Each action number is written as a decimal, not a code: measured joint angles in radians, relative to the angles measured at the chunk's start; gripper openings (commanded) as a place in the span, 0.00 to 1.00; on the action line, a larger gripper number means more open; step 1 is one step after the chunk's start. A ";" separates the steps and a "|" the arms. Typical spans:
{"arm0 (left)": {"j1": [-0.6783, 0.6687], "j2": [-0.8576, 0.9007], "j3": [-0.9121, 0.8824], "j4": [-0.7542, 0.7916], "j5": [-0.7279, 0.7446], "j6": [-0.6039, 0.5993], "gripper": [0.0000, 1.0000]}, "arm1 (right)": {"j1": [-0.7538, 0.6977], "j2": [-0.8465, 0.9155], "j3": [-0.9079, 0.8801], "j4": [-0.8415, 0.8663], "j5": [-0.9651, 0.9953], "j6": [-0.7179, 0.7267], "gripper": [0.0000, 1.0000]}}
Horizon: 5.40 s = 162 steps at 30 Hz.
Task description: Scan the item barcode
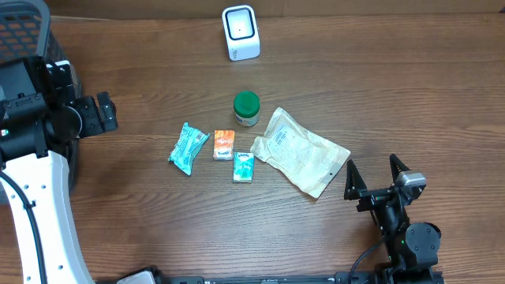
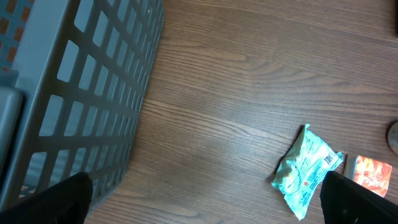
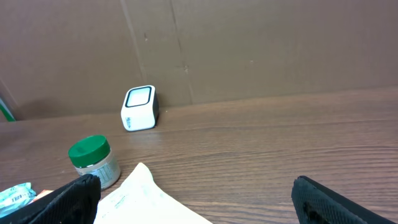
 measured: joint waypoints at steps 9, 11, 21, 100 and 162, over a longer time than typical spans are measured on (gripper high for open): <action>0.000 0.000 0.000 0.000 0.000 0.000 0.99 | 0.000 0.000 0.000 0.000 0.000 0.000 1.00; 0.000 0.000 0.000 0.000 0.000 0.000 0.99 | 0.000 0.000 0.000 0.000 0.000 0.000 1.00; 0.000 0.000 0.000 0.000 0.000 0.000 1.00 | 0.000 0.000 0.000 0.000 0.000 0.000 1.00; 0.000 0.000 -0.001 0.000 0.007 0.000 0.99 | 0.697 1.665 1.066 -0.719 0.435 -0.005 0.86; 0.000 0.000 -0.001 0.000 0.007 0.000 1.00 | 0.575 1.701 1.214 -0.852 0.343 0.113 0.04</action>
